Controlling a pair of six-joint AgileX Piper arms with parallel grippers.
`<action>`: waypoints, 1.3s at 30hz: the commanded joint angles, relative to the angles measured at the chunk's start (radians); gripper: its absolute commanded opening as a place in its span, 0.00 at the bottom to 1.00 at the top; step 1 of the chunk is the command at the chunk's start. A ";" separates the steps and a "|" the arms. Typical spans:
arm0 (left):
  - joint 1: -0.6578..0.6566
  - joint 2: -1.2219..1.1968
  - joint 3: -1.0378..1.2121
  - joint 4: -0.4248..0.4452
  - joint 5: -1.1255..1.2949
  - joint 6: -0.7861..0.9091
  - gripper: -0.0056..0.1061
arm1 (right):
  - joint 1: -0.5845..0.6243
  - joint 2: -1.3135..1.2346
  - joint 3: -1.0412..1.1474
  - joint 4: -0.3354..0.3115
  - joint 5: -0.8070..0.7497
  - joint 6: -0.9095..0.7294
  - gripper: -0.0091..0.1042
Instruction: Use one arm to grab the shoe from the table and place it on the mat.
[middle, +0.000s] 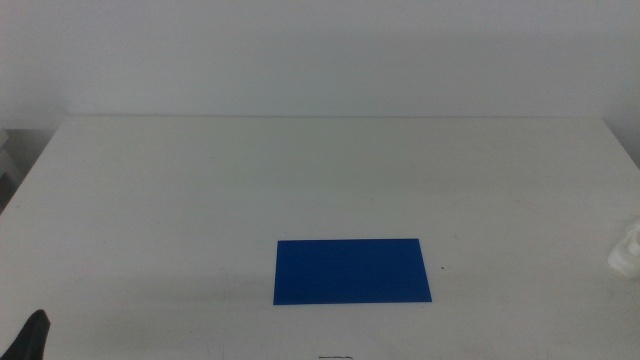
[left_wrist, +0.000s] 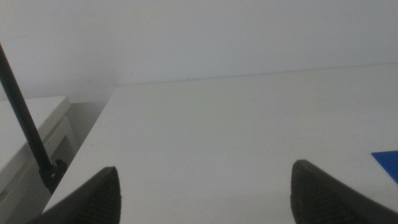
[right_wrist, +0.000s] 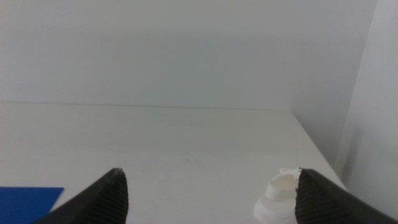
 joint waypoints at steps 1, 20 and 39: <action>-0.004 -0.019 -0.003 -0.009 -0.083 -0.015 0.89 | -0.008 -0.020 -0.021 0.002 -0.073 0.015 0.91; -0.004 -0.019 -0.003 -0.009 -0.083 -0.015 0.89 | -0.008 0.800 -0.746 0.078 0.596 0.272 0.91; -0.004 -0.019 -0.003 -0.009 -0.083 -0.015 0.89 | -0.008 1.321 -1.114 0.063 0.747 0.293 0.91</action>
